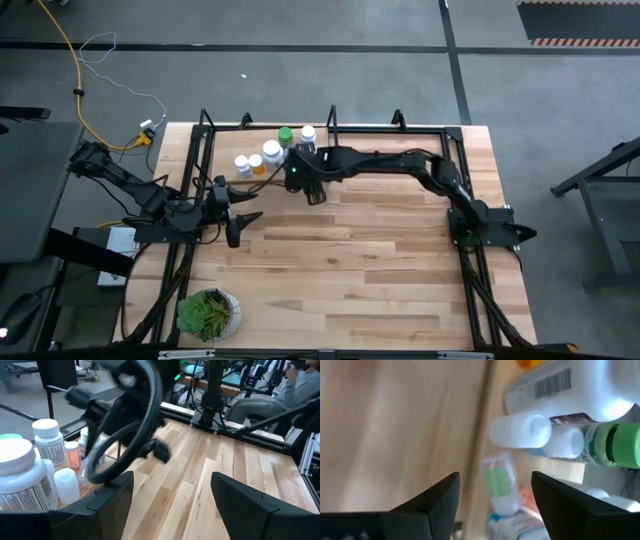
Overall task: Pick and place medicine bottles onto shelf by color
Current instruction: Adjust the small green pill bottle on the shelf
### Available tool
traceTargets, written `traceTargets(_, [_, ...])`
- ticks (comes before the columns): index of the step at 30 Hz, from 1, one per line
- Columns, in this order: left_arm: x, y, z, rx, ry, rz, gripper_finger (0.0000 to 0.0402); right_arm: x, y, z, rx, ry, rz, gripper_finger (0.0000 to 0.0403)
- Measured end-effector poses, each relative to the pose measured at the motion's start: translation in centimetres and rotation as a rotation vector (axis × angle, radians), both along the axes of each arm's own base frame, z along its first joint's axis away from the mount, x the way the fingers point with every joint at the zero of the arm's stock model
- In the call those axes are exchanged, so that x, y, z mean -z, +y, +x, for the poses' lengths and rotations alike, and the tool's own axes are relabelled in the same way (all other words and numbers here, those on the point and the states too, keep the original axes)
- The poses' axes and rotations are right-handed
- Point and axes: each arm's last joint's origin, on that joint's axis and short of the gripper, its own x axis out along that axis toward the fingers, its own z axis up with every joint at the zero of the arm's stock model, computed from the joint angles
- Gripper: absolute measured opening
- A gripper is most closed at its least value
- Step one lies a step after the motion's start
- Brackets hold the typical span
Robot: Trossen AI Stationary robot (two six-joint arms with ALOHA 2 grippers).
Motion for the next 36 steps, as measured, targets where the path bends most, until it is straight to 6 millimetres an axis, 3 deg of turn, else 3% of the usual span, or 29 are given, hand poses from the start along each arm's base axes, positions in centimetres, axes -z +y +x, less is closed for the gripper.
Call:
traceTargets(4, [0.0, 0.0, 0.0, 0.0, 0.001, 0.002, 0.0257, 1.4, -1.1, 0.3, -0.021, 0.031, 0.0, 0.0236])
traceTargets(18, [0.0, 0.0, 0.0, 0.001, 0.001, 0.002, 0.0257, 3.7, -3.3, 0.8, -0.016, 0.045, 0.019, 0.0236])
traceTargets(36, [0.1, 0.0, 0.0, 0.009, 0.006, 0.001, 0.0257, 5.2, -5.1, 0.8, 0.02, 0.063, 0.028, 0.0236])
